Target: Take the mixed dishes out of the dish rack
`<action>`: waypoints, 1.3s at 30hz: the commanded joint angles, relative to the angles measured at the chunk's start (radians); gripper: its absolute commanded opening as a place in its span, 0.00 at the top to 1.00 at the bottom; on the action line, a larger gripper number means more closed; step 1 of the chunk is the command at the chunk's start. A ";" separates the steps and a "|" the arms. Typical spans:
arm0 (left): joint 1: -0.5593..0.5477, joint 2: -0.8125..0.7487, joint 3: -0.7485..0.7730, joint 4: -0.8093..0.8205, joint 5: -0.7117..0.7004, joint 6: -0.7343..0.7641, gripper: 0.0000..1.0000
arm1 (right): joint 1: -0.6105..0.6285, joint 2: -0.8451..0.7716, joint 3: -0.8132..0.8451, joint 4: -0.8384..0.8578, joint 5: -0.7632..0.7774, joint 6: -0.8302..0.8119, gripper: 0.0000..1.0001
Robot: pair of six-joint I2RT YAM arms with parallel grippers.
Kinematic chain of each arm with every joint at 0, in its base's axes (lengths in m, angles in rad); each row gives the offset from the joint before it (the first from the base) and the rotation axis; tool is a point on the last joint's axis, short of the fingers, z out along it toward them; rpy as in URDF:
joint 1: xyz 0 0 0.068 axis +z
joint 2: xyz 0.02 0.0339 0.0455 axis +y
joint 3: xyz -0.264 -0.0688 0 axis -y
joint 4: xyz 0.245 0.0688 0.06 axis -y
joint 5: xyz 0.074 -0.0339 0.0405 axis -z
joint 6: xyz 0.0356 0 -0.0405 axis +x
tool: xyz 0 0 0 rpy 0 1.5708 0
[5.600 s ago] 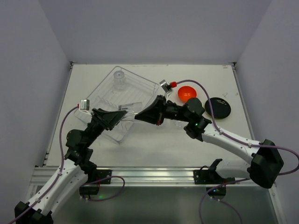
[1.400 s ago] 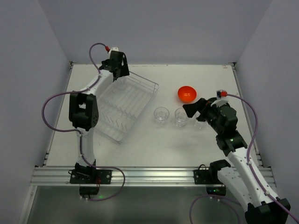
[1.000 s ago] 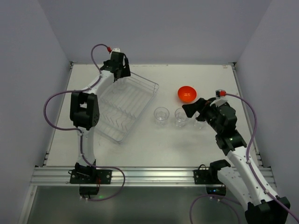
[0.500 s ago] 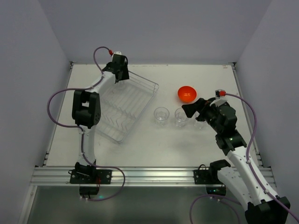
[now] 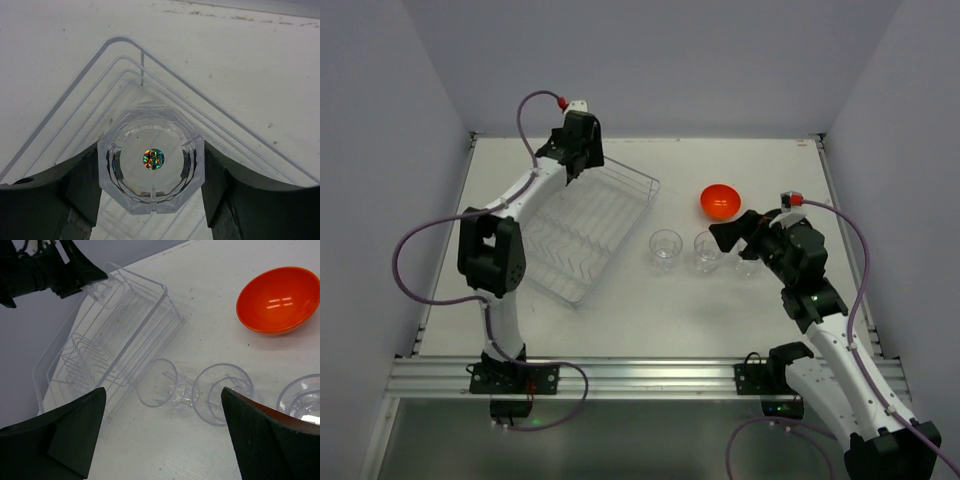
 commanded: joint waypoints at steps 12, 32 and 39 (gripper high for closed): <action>-0.139 -0.748 -0.552 0.409 0.423 -0.157 1.00 | -0.002 0.014 -0.045 0.264 -0.298 -0.009 0.01; -0.341 -0.919 -1.192 1.460 0.789 -0.878 1.00 | 0.214 0.123 -0.095 0.835 -0.599 0.256 0.13; -0.399 -0.940 -1.232 1.457 0.676 -0.892 1.00 | 0.294 0.140 -0.065 0.907 -0.575 0.280 0.38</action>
